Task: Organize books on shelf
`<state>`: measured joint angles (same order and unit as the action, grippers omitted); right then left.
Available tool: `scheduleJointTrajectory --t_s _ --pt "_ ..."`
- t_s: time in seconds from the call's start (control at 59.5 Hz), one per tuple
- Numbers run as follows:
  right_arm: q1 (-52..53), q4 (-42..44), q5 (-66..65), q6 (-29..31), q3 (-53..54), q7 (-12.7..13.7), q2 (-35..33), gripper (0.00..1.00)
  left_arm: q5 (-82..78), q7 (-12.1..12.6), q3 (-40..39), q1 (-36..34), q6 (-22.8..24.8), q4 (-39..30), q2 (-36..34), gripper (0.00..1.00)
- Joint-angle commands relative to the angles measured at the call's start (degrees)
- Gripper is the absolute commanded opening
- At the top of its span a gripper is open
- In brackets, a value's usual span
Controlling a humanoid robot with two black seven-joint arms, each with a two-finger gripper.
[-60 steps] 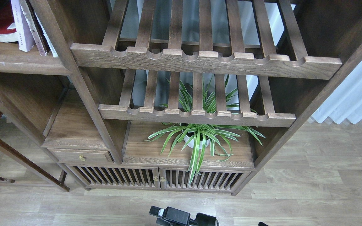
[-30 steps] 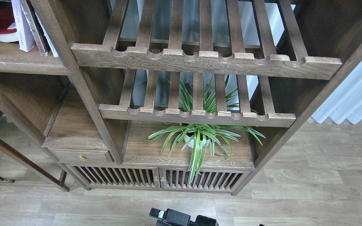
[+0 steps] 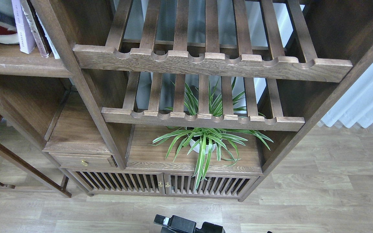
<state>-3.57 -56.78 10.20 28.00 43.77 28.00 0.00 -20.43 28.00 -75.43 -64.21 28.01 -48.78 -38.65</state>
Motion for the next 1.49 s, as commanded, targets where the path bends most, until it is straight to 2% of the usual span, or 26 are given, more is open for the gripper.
scheduleJointTrajectory --t_s 0.0,0.185,0.42,0.504,0.521,0.554,0.722,0.89,1.075,1.377,1.411,1.478 --pt "0.0 0.0 0.0 0.0 0.0 0.0 0.0 1.0 1.6 0.0 -0.2 1.5 0.0 -1.1 -0.7 0.39" --pt "0.0 0.0 0.0 0.0 0.1 0.0 0.0 1.0 3.8 0.0 -3.6 5.0 0.0 -4.3 -1.4 0.39" --pt "-0.1 -1.0 0.3 0.0 2.1 0.0 0.0 1.0 5.7 0.0 -14.7 14.5 0.0 -11.4 -2.0 0.4" --pt "-0.2 -1.8 0.3 0.0 3.8 0.0 0.0 1.0 7.4 0.0 -18.3 19.3 0.0 -14.7 -2.1 0.4" --pt "-0.2 -1.8 0.3 0.0 5.0 0.0 0.0 1.0 9.0 0.0 -21.0 23.1 0.0 -16.9 -2.1 0.4" --pt "-0.2 -1.8 0.3 0.0 5.3 0.0 0.0 1.0 9.9 0.0 -22.2 25.3 0.0 -18.0 -2.1 0.4" --pt "-0.2 -2.1 0.4 0.0 5.8 -0.2 0.0 1.0 13.8 0.0 -25.0 35.1 0.0 -23.3 -2.0 0.41" --pt "-0.3 -3.4 0.4 0.0 7.4 -2.9 0.0 1.0 17.9 0.0 -26.7 44.6 0.0 -28.6 -0.7 0.41" --pt "-0.3 -3.6 0.4 0.0 8.5 -4.0 0.0 1.0 18.5 0.0 -28.9 54.7 0.0 -32.2 4.5 0.43" --pt "-0.3 -3.6 0.5 0.0 11.0 -4.1 0.0 1.0 18.5 0.0 -28.7 64.3 0.0 -34.8 13.6 0.52" --pt "-0.3 -3.6 0.5 0.0 11.6 -4.1 0.0 1.0 18.6 0.0 -27.7 67.2 0.0 -34.7 16.0 0.57" --pt "-0.3 -3.6 0.5 0.0 11.7 -4.1 0.0 1.0 18.5 0.0 -27.0 68.5 0.0 -34.6 18.4 0.62"
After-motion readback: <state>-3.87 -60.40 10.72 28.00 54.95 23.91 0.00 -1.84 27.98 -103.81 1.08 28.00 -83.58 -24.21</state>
